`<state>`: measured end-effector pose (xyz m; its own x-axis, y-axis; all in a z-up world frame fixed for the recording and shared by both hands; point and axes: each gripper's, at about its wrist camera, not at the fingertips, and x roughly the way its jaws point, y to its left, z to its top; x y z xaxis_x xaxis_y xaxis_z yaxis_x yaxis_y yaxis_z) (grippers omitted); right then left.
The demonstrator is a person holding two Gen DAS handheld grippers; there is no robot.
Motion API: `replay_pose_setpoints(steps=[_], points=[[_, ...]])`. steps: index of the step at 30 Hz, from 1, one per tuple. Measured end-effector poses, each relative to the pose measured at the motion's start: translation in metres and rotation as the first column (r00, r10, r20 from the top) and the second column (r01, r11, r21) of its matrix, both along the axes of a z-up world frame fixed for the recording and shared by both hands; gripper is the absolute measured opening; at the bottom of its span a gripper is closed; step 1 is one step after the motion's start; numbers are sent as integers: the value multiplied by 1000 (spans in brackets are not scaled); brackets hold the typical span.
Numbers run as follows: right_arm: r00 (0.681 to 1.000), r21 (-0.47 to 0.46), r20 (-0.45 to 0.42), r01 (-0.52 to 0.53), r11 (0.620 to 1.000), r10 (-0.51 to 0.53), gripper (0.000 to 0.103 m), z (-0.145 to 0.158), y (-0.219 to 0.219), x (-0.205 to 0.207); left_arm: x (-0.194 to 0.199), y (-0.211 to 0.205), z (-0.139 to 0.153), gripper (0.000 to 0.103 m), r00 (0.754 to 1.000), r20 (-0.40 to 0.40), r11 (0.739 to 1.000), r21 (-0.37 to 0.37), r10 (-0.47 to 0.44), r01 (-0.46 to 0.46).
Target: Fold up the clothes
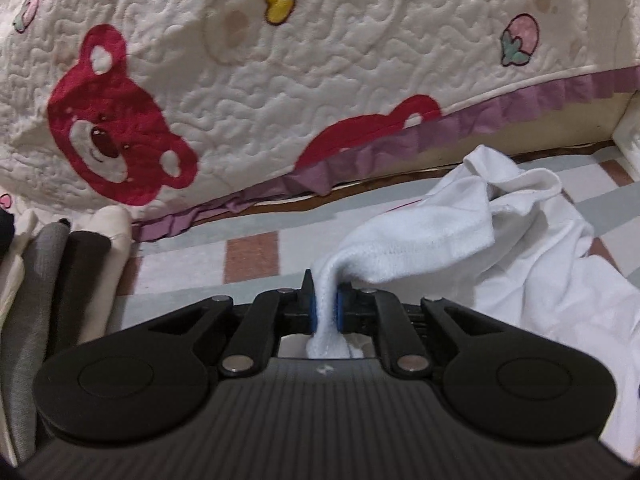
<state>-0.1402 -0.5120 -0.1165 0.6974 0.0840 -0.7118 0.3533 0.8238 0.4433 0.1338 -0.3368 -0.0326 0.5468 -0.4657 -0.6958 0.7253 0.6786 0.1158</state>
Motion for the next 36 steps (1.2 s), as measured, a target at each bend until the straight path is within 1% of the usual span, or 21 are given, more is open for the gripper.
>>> replay_pose_setpoints(steps=[3,4,5,6,8,9,11,13,14,16,17,21,24,27,28,29,30,31,32,33,36], points=[[998,45,-30,61,997,-60,52,-8,-9,-2,11,9,9,8,998,37,999,-26,47,-46],[997,42,-39,74,996,-73,54,-8,-9,-4,15,13,12,8,997,49,997,-35,63,-61],[995,40,-48,88,995,-86,54,-8,-10,-6,20,16,16,8,996,51,996,-51,78,-76],[994,26,-59,97,995,-96,54,-8,-9,-7,28,22,17,8,996,17,993,-82,90,-89],[992,-25,-78,94,995,-95,54,-5,-4,-6,45,31,9,8,988,-102,986,-111,113,-124],[995,-30,-70,75,997,-77,54,-2,2,-3,52,34,-1,9,975,-177,983,-95,136,-154],[998,-40,-57,38,998,-41,54,4,15,3,64,43,-22,9,928,-321,975,-53,189,-216],[999,-51,-43,1,999,-4,54,9,27,10,67,54,-36,10,891,-397,970,-8,221,-244],[999,-57,-36,-17,998,15,54,12,33,13,64,58,-38,10,895,-388,972,5,220,-236],[998,-68,-24,-53,996,52,54,18,46,19,54,67,-39,18,908,-369,978,15,200,-209],[997,-74,-17,-72,995,70,54,21,52,22,49,72,-39,20,915,-360,981,16,184,-191],[989,-99,7,-143,985,145,55,33,77,35,25,93,-38,36,939,-322,992,22,122,-121],[980,-117,18,-194,974,198,60,39,95,45,8,108,-37,41,953,-293,997,28,74,-69],[973,-139,-19,-232,963,232,62,26,106,64,-10,122,-37,41,962,-272,999,35,24,-15],[970,-138,-23,-243,960,242,62,21,107,68,-16,125,-41,42,957,-290,999,33,4,6],[967,-136,-27,-253,958,252,52,16,108,72,-22,128,-46,42,951,-308,999,31,-15,26],[963,-144,-14,-268,953,269,29,17,110,73,-28,131,-51,42,946,-323,999,31,-33,45],[955,-167,21,-289,943,297,5,26,114,68,-33,133,-55,42,943,-331,998,38,-42,58],[944,-191,56,-310,932,325,4,35,117,63,-37,134,-58,42,942,-333,997,49,-43,62],[940,-217,85,-307,927,331,4,47,118,56,-40,134,-61,42,941,-335,996,58,-45,68],[962,-309,135,-185,933,235,4,88,100,28,-43,137,-65,42,938,-339,993,65,-67,94]])
